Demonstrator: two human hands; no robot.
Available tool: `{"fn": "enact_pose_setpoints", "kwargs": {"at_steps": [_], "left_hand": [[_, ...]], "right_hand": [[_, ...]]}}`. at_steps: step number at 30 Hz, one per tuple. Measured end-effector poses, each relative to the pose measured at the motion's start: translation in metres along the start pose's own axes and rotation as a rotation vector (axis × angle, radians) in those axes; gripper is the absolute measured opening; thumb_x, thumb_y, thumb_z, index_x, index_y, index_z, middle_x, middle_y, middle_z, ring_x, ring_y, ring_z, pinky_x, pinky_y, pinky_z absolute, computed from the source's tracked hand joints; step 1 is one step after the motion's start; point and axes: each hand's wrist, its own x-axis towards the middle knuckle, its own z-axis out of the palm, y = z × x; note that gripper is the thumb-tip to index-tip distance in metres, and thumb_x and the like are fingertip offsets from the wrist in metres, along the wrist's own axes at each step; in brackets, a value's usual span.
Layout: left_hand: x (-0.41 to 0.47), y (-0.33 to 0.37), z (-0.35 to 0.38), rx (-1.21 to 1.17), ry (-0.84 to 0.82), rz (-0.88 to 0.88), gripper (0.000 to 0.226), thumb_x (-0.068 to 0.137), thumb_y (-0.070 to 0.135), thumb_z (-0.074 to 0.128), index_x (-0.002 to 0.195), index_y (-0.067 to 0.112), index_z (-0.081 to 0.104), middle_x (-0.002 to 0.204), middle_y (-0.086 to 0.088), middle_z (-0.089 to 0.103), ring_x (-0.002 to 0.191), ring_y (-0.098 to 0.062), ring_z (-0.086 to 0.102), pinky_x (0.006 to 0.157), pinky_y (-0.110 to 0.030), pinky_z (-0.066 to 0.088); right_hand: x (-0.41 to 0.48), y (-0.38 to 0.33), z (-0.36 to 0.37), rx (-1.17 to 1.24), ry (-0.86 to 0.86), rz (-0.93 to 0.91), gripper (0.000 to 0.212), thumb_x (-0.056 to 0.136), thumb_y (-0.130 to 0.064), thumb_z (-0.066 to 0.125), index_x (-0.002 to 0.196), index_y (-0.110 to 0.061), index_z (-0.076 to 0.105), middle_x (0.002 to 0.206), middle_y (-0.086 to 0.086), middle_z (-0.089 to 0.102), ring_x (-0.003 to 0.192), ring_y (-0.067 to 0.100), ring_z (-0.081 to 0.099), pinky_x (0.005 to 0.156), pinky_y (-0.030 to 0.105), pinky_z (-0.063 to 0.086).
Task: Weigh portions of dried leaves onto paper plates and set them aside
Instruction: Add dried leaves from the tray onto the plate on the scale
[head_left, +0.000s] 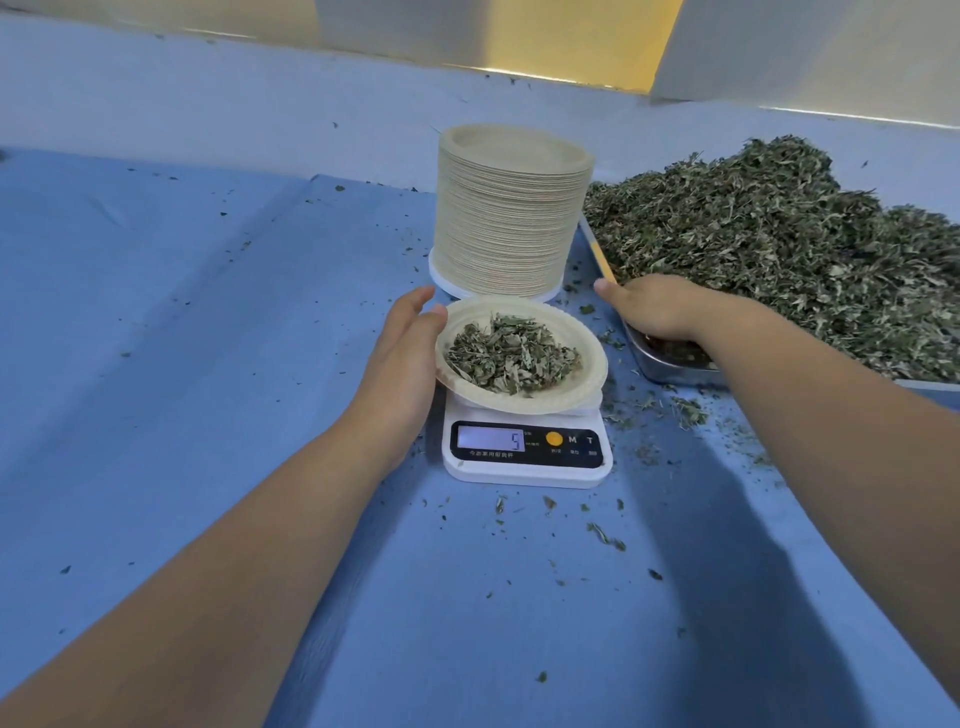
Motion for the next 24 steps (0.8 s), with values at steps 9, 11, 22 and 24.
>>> {"fn": "enact_pose_setpoints", "kwargs": {"at_steps": [9,11,22,24], "left_hand": [[0.000,-0.001,0.001,-0.027,0.013,0.006,0.029,0.081,0.053,0.044,0.107,0.063,0.052,0.115,0.035,0.051,0.115,0.009,0.049,0.109,-0.036,0.040],[0.001,-0.001,0.001,-0.017,0.019,0.006,0.036,0.082,0.053,0.044,0.117,0.058,0.051,0.122,0.030,0.052,0.119,0.007,0.048,0.110,-0.037,0.038],[-0.003,0.001,0.002,-0.002,0.050,0.023,0.049,0.084,0.051,0.042,0.132,0.048,0.051,0.131,0.022,0.053,0.117,0.007,0.048,0.101,-0.031,0.040],[-0.004,0.001,0.002,-0.008,0.050,0.028,0.050,0.084,0.050,0.042,0.133,0.048,0.051,0.126,0.025,0.053,0.114,0.011,0.047,0.095,-0.027,0.040]], "right_hand": [[-0.023,-0.007,0.000,-0.048,0.022,0.014,0.085,0.097,-0.073,0.015,0.147,-0.011,0.045,0.142,0.017,0.053,0.126,0.038,0.050,0.101,0.045,0.041],[-0.032,-0.008,0.005,-0.008,-0.008,0.013,0.089,0.096,-0.073,0.014,0.145,-0.006,0.046,0.145,0.019,0.050,0.128,0.037,0.049,0.102,0.045,0.039],[-0.064,0.001,0.021,0.104,0.379,-0.008,0.062,0.103,-0.052,0.036,0.057,-0.012,0.044,0.049,0.006,0.044,0.045,0.025,0.042,0.049,0.027,0.035],[-0.061,-0.003,0.012,0.142,0.490,-0.009,0.059,0.103,-0.047,0.039,0.055,-0.012,0.043,0.046,0.005,0.042,0.043,0.025,0.040,0.047,0.026,0.033]]}}
